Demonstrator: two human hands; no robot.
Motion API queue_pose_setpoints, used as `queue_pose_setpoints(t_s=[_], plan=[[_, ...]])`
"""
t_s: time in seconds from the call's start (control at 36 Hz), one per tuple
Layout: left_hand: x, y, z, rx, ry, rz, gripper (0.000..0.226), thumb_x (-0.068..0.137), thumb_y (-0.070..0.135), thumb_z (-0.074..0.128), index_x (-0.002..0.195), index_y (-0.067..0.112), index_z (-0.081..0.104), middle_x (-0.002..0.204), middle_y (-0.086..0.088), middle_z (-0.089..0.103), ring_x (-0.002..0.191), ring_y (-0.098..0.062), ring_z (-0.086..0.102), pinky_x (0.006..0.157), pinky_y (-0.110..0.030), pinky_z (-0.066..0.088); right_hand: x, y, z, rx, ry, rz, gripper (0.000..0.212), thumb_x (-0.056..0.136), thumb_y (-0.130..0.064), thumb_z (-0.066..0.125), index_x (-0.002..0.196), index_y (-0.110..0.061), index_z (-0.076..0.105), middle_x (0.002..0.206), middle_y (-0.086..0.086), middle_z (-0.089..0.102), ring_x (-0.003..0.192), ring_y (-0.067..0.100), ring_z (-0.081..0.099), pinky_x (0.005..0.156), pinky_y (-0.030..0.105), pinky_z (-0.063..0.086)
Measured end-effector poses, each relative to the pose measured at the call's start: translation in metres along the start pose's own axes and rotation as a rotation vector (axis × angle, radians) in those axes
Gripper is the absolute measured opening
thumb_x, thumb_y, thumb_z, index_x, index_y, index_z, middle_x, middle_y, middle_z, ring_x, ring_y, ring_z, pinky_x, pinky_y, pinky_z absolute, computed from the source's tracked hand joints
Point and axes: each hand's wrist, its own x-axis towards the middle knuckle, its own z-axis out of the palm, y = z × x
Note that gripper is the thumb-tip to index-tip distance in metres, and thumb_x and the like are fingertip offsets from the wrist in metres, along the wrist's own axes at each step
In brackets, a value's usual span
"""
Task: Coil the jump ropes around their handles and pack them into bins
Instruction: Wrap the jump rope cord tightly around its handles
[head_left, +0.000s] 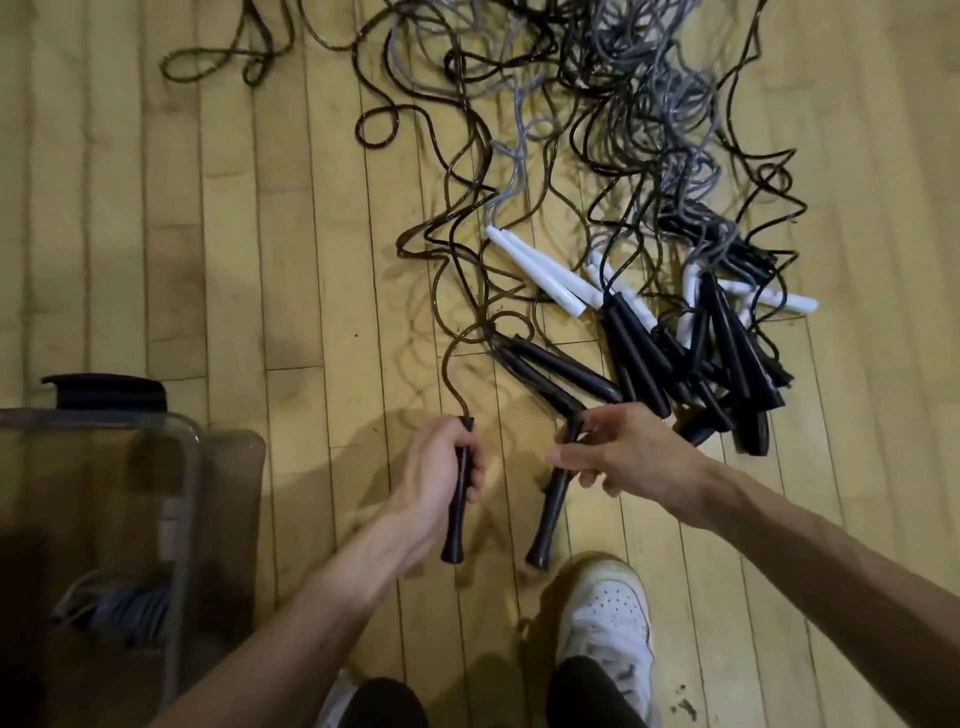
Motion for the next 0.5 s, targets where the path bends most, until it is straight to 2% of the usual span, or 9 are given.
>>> queue_pose_setpoints(t_s=[0.08,0.14,0.17,0.22,0.31,0.36,0.42,0.5], plan=[[-0.012,0.007,0.004,-0.073,-0.05,-0.004,0.02,0.102,0.011,0.036,0.098,0.005,0.054,0.081,-0.013,0.068,0.074,-0.026,0.064,0.071,-0.04,0.055,-0.005,-0.009,0.01,0.103,-0.032,-0.021,0.026,0.088,-0.027,0.076,0.111,-0.017,0.07,0.082,0.002,0.07,0.065,0.005,0.06,0.055,0.019,0.047],[-0.021,0.015,0.007,-0.055,-0.081,-0.02,0.023,0.104,0.015,0.034,0.106,0.001,0.053,0.092,-0.017,0.075,0.082,-0.032,0.071,0.084,-0.049,0.057,-0.007,-0.017,0.017,0.167,-0.008,-0.059,0.026,0.089,-0.023,0.075,0.114,-0.017,0.069,0.08,0.001,0.069,0.064,0.005,0.061,0.056,0.018,0.048],[-0.027,0.019,0.009,-0.031,-0.106,-0.024,0.028,0.106,0.018,0.032,0.111,0.0,0.053,0.092,-0.018,0.075,0.081,-0.032,0.072,0.083,-0.049,0.058,-0.007,-0.021,0.021,0.188,-0.005,-0.091,0.025,0.09,-0.023,0.075,0.113,-0.017,0.07,0.079,-0.001,0.07,0.066,0.006,0.062,0.059,0.022,0.051],[-0.041,0.029,0.012,0.027,-0.128,-0.005,0.036,0.108,0.024,0.029,0.117,-0.002,0.053,0.08,-0.014,0.072,0.067,-0.028,0.069,0.067,-0.041,0.058,-0.01,-0.032,0.027,0.191,-0.006,-0.15,0.022,0.09,-0.028,0.074,0.108,-0.016,0.073,0.078,-0.002,0.072,0.07,0.01,0.063,0.064,0.029,0.052],[-0.063,0.051,0.011,0.113,-0.065,0.034,0.056,0.109,0.04,0.025,0.102,-0.005,0.058,0.06,-0.007,0.059,0.047,-0.018,0.055,0.046,-0.028,0.045,-0.023,-0.059,0.031,0.147,0.015,-0.206,0.02,0.09,-0.037,0.073,0.095,-0.018,0.075,0.066,-0.01,0.064,0.064,0.005,0.055,0.056,0.019,0.044],[-0.08,0.076,0.006,0.123,-0.055,0.09,0.064,0.106,0.053,0.025,0.093,0.003,0.062,0.056,-0.004,0.053,0.043,-0.014,0.048,0.042,-0.025,0.038,-0.037,-0.084,0.03,0.124,0.016,-0.256,0.02,0.092,-0.04,0.07,0.09,-0.02,0.073,0.061,-0.014,0.06,0.057,0.001,0.051,0.051,0.013,0.041],[-0.103,0.107,-0.001,0.087,-0.054,0.169,0.055,0.104,0.054,0.032,0.096,0.008,0.062,0.057,0.0,0.049,0.043,-0.012,0.043,0.043,-0.025,0.033,-0.058,-0.115,0.027,0.116,0.003,-0.33,0.019,0.095,-0.041,0.065,0.09,-0.023,0.071,0.064,-0.013,0.061,0.06,0.003,0.052,0.052,0.016,0.042],[-0.148,0.161,-0.009,0.063,-0.076,0.324,0.045,0.105,0.046,0.038,0.094,0.008,0.059,0.062,0.0,0.047,0.046,-0.01,0.042,0.042,-0.022,0.033,-0.105,-0.168,0.018,0.141,-0.022,-0.444,0.021,0.101,-0.037,0.058,0.11,-0.021,0.069,0.078,-0.005,0.065,0.066,0.008,0.056,0.056,0.023,0.045]])
